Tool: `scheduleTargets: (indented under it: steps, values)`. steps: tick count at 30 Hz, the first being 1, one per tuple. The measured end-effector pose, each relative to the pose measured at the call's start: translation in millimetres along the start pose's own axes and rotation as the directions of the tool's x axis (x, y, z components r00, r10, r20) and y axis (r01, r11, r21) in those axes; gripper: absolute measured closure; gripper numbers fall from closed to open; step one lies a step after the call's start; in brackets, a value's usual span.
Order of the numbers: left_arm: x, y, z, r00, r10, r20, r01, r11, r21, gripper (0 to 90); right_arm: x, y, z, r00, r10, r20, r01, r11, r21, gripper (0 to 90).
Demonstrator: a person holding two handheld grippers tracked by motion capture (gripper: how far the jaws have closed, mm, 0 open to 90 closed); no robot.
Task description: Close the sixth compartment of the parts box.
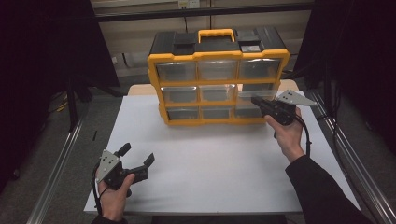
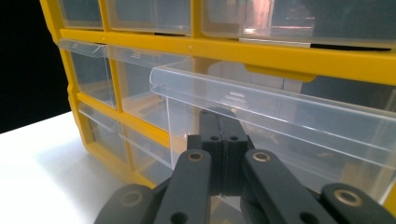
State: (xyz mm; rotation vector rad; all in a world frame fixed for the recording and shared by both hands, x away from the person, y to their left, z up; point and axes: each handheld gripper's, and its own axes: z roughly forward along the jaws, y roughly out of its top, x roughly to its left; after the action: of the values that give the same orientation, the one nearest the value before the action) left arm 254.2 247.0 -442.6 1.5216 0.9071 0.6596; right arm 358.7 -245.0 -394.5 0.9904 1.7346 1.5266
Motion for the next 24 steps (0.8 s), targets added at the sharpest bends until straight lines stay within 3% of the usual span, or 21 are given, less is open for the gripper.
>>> scheduleTargets:
  steps: [24]
  values:
    - [-0.1, 0.9, -0.1, 0.9999, 0.010, -0.007, -0.010, 0.9999, -0.010, 3.9, -1.8, -0.4, 12.6, 0.9999, 0.013, 0.004, -0.013, 1.000, -0.008, 90.0]
